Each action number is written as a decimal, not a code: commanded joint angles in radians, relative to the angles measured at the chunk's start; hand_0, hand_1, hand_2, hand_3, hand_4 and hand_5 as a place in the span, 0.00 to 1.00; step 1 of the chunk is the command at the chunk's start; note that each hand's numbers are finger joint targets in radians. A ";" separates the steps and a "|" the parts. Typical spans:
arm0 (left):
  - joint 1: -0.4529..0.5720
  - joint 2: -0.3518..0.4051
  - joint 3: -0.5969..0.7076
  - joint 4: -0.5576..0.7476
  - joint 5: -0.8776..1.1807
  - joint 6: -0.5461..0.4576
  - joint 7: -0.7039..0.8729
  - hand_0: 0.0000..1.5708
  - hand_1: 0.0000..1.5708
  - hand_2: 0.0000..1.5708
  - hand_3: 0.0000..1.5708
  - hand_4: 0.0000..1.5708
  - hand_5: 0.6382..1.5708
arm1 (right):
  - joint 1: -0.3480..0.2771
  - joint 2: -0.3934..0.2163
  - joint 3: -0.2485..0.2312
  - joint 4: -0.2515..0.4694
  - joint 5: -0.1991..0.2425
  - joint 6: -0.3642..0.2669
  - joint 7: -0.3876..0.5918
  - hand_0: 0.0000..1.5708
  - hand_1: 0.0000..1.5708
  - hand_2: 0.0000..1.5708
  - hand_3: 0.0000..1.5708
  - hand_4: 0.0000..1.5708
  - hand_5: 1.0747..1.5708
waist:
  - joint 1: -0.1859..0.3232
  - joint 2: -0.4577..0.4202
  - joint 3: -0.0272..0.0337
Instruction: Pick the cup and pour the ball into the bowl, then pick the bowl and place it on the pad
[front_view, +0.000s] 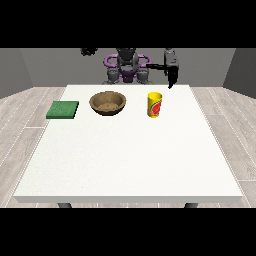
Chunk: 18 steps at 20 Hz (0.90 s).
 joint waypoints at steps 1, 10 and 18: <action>0.075 0.006 0.040 0.145 -0.001 -0.051 -0.203 0.00 0.00 0.00 0.00 0.00 0.82 | 0.021 -0.045 -0.056 -0.070 -0.029 0.040 0.007 0.00 0.00 0.00 0.00 0.00 0.99 | -0.014 0.031 -0.0003; 0.005 -0.011 0.022 0.434 -0.036 -0.058 -0.324 0.00 0.00 0.00 0.00 0.00 0.86 | 0.072 -0.051 -0.163 -0.083 -0.103 0.099 0.057 0.00 0.00 0.00 0.00 0.00 1.00 | 0.008 -0.053 0.0002; -0.062 0.007 0.063 0.620 -0.039 -0.032 -0.447 0.00 0.00 0.00 0.00 0.00 0.84 | 0.171 -0.106 -0.244 -0.123 -0.191 0.218 0.003 0.00 0.00 0.00 0.00 0.00 0.99 | -0.046 -0.037 0.0002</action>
